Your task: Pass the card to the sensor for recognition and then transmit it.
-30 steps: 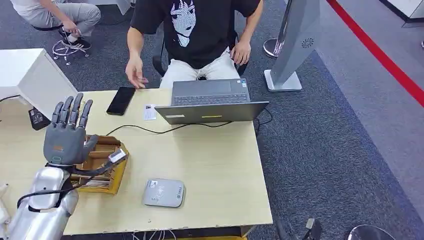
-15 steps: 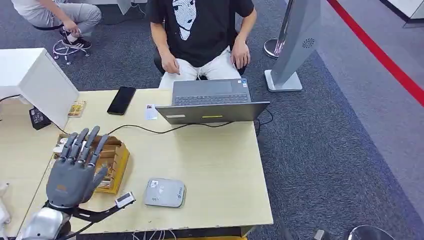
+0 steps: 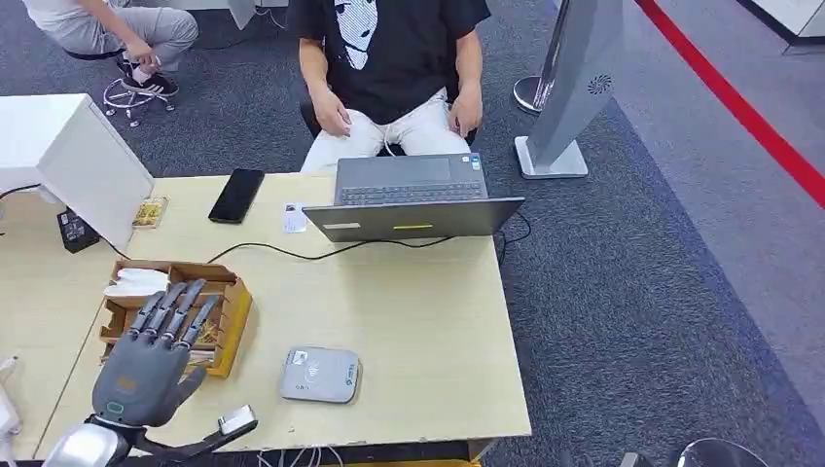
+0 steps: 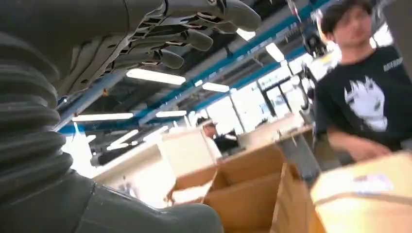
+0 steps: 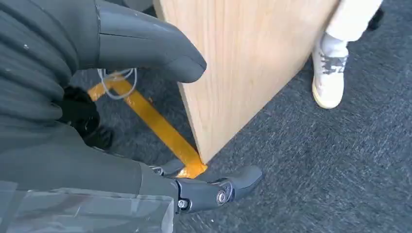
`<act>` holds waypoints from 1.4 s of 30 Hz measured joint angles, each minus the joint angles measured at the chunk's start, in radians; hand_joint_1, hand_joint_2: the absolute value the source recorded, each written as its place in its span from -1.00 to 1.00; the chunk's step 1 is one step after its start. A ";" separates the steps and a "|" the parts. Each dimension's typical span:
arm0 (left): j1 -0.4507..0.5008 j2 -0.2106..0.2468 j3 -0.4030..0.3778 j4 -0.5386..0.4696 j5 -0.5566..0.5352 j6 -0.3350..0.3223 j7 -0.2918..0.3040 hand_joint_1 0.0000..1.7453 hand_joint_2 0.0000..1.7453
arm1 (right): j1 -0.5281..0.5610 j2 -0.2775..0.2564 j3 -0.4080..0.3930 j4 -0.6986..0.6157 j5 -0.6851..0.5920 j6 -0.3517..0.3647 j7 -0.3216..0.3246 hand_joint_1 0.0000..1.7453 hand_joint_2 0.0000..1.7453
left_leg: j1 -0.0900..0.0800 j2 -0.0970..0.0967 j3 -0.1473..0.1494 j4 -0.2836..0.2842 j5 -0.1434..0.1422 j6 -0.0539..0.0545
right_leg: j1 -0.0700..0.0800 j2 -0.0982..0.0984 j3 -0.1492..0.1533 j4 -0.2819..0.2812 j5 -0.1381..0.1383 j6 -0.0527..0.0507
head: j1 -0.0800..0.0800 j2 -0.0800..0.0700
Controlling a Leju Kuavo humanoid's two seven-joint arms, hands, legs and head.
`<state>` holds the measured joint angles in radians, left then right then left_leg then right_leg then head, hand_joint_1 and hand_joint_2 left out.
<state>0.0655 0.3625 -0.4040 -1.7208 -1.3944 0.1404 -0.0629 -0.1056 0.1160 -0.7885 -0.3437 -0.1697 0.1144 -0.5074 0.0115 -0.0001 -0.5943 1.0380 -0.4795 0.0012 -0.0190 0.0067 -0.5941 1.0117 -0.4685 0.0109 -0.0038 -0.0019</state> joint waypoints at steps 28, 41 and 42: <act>-0.023 0.014 0.221 0.155 0.107 0.006 -0.045 -1.00 1.00 | -0.019 0.002 0.000 -0.021 0.158 -0.082 -0.031 -1.00 1.00 | 0.000 0.000 0.000 0.000 0.000 0.000 | 0.000 0.000 0.000 0.000 0.000 0.000 | 0.000 0.000; -0.024 -0.062 0.196 0.204 0.096 0.006 -0.056 -1.00 1.00 | -0.027 0.006 0.000 -0.021 0.170 -0.079 -0.030 -1.00 1.00 | 0.000 0.000 0.000 0.000 0.000 0.000 | 0.000 0.000 0.000 0.000 0.000 0.000 | 0.000 0.000; -0.024 -0.064 0.196 0.206 0.096 0.006 -0.056 -1.00 1.00 | -0.027 0.006 0.000 -0.021 0.170 -0.079 -0.030 -1.00 1.00 | 0.000 0.000 0.000 0.000 0.000 0.000 | 0.000 0.000 0.000 0.000 0.000 0.000 | 0.000 0.000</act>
<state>0.0417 0.2987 -0.2079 -1.5152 -1.2985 0.1461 -0.1190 -0.1328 0.1225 -0.7885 -0.3643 0.0004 0.0359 -0.5375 0.0113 -0.0003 -0.5944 1.0382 -0.4795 0.0013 -0.0192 0.0064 -0.5939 1.0115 -0.4685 0.0110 -0.0042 -0.0019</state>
